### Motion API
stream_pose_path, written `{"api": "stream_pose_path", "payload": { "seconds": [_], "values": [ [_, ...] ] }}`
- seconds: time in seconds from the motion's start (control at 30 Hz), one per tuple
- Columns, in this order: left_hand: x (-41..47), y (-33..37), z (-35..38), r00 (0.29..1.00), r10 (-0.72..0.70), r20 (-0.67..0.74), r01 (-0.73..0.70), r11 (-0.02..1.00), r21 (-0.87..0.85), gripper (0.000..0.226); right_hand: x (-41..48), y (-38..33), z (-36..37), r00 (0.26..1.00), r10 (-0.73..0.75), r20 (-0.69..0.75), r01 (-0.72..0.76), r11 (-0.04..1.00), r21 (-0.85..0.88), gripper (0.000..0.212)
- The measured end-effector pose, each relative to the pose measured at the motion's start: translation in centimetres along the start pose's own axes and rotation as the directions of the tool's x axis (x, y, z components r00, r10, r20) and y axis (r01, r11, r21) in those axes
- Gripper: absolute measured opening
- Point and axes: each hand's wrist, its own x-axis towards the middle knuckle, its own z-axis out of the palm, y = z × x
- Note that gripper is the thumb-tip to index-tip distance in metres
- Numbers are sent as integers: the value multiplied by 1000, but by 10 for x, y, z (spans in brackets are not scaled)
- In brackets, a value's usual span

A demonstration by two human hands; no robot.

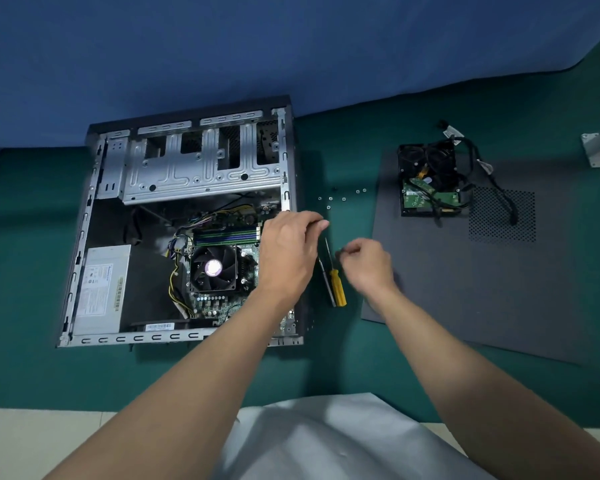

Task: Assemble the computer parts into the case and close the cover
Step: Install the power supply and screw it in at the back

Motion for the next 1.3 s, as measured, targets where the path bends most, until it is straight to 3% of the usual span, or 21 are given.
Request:
{"api": "stream_pose_path", "payload": {
  "seconds": [0.07, 0.13, 0.37, 0.47, 0.57, 0.77, 0.87, 0.97, 1.03, 1.13, 1.3],
  "values": [
    [-3, 1, -1, 1000, -19, -7, 18, 999, -44, 13, -4, 12, 8, 994, -108, 14, 105, 917, -385, 20],
    [-6, 3, -3, 999, -41, -11, 40, 996, -83, 11, -7, 21, 17, 987, -116, 107, 156, 834, -529, 16],
    [-19, 2, -11, 1000, -10, -16, 9, 997, -74, 12, 1, 23, 33, 994, -76, 76, 106, 805, -583, 28],
    [-25, 0, -13, 1000, 5, 11, -4, 998, -56, 12, 4, 18, 30, 999, -32, 38, 47, 852, -522, 27],
    [-32, -4, -16, 999, 17, 33, -15, 998, -65, 13, 3, 9, 19, 1000, 19, -20, -24, 954, -298, 27],
    [-48, -7, -27, 1000, -1, 27, 5, 985, -171, 13, -30, -13, -2, 991, -115, -66, 114, 993, -17, 24],
    [-56, -18, -44, 996, -77, 39, 85, 953, -290, 11, -62, -29, -2, 959, -244, -143, 247, 969, 2, 27],
    [-65, -37, -68, 982, -185, 49, 187, 878, -440, 7, -97, -46, 17, 913, -342, -222, 363, 930, 58, 5],
    [-73, -54, -87, 971, -228, 77, 235, 822, -518, 6, -122, -58, 41, 898, -383, -218, 408, 909, 86, 13],
    [-88, -84, -120, 963, -238, 126, 264, 739, -619, 14, -153, -69, 84, 864, -457, -211, 475, 879, 41, 11],
    [-120, -140, -166, 964, -230, 135, 261, 723, -640, 22, -194, -77, 159, 822, -510, -253, 530, 848, 15, 5]
  ]
}}
